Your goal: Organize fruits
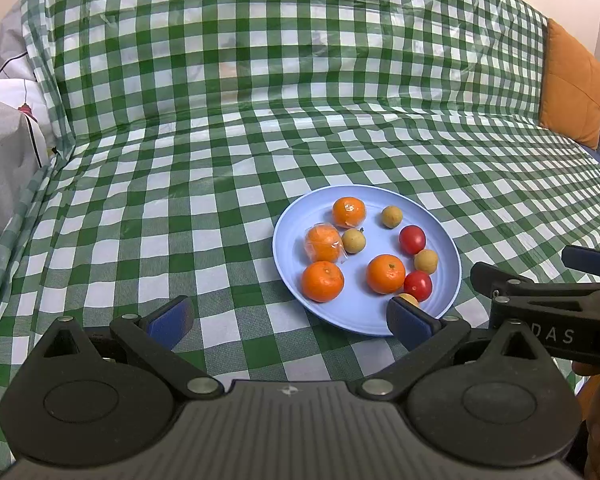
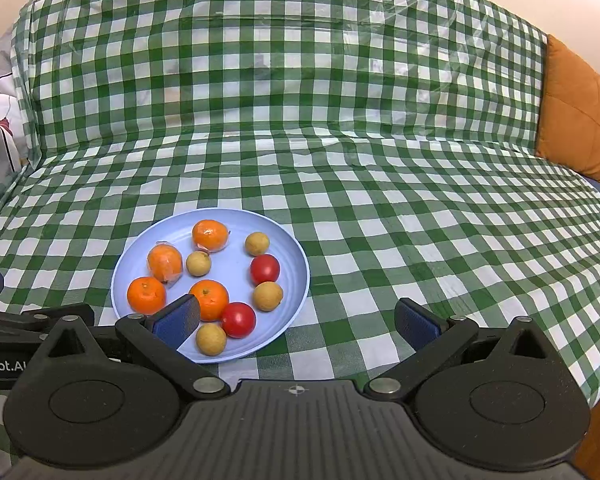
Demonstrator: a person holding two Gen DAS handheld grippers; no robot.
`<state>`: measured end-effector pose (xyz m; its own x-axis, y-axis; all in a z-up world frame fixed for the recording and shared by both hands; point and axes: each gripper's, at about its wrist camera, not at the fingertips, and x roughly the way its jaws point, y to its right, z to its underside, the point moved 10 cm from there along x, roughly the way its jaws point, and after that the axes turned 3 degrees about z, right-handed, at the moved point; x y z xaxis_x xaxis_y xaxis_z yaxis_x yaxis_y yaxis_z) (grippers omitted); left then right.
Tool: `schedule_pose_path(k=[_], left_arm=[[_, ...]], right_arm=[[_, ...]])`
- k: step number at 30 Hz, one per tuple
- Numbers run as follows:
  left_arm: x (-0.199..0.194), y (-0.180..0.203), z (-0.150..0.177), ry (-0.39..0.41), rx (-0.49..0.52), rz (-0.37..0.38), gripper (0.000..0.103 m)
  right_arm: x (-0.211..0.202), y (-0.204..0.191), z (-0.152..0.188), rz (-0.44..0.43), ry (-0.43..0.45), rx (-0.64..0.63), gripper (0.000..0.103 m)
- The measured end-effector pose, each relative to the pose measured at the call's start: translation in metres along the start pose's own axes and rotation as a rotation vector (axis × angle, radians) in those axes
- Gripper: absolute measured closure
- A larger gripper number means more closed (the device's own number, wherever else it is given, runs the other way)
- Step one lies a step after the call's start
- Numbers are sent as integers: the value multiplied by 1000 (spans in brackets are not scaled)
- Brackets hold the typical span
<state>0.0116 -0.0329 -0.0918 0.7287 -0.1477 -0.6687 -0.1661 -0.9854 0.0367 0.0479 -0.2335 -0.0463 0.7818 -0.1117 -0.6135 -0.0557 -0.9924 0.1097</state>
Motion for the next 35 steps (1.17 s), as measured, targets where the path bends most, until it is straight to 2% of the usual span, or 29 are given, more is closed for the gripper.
schedule_pose_path(k=[19, 33, 35], left_arm=[[4, 3, 0, 2, 32, 8, 1], [17, 15, -8, -5, 58, 57, 0], [16, 18, -11, 3, 67, 63, 0]], right_arm=[[-2, 4, -2, 20, -4, -7, 1], [16, 9, -2, 21, -29, 7, 1], [15, 13, -8, 29, -5, 13, 1]])
